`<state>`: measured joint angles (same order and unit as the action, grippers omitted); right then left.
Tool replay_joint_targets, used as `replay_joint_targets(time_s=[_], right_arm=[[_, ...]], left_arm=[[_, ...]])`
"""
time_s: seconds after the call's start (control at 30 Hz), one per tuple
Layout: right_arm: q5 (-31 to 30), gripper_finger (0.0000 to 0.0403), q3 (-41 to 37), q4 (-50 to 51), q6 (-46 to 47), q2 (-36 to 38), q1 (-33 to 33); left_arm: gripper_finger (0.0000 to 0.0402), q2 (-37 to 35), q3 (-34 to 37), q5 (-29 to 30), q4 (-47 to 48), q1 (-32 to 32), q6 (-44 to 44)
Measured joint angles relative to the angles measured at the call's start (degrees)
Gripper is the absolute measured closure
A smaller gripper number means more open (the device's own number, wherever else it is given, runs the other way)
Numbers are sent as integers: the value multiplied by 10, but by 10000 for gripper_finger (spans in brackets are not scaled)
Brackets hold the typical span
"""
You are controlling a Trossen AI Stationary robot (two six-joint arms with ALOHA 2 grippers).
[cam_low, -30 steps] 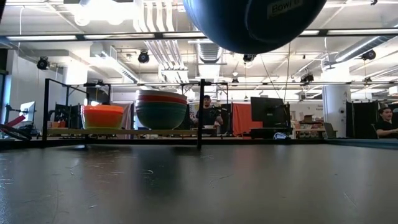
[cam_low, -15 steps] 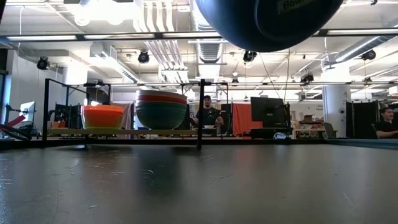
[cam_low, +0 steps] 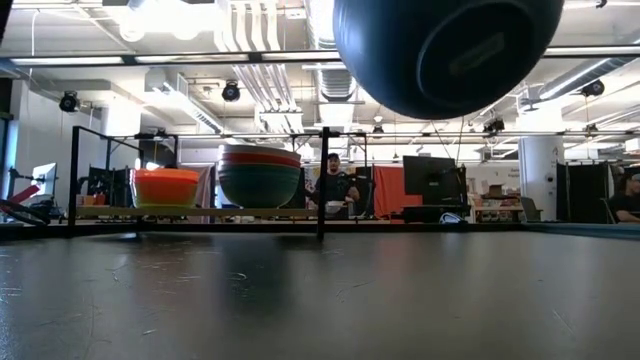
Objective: Place and stack bowls onto a shelf
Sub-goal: Stack the large blue bowl onto the white bowl on the shelf
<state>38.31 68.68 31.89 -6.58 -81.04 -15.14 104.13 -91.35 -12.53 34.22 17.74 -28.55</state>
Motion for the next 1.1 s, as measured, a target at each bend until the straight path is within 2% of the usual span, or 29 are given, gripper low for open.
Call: replay_joint_targets(time_s=[0.1, 0.27, 0.4, 0.5, 0.63, 0.73, 0.8, 0.87, 1.0, 1.1], right_arm=[[-23, 394, 5, 7, 31, 0, 5], [-23, 394, 10, 37, 108, 1, 21], [-28, 394, 11, 36, 147, 1, 28], [-59, 394, 11, 43, 152, 1, 32], [-68, 394, 11, 56, 124, 8, 49], [-69, 394, 18, 61, 85, 14, 72], [-73, 394, 27, 60, 53, 18, 92], [-108, 394, 42, 53, 14, 18, 110], [-213, 394, 69, -12, -55, 13, 143], [-226, 394, 78, -93, -79, 3, 172]], left_arm=[[223, -3, -25, 15, 71, -3, -2], [223, -4, -114, 114, 263, -4, -1], [227, -6, -159, 198, 345, -5, 27], [231, -12, -153, 211, 377, -23, 53], [238, -54, -111, 213, 403, -76, 126], [243, -114, -60, 218, 398, -111, 182], [245, -162, -20, 218, 378, -122, 220], [247, -214, 22, 227, 340, -125, 255], [247, -311, 110, 320, 242, -116, 315], [247, -366, 170, 390, 177, -109, 361]])
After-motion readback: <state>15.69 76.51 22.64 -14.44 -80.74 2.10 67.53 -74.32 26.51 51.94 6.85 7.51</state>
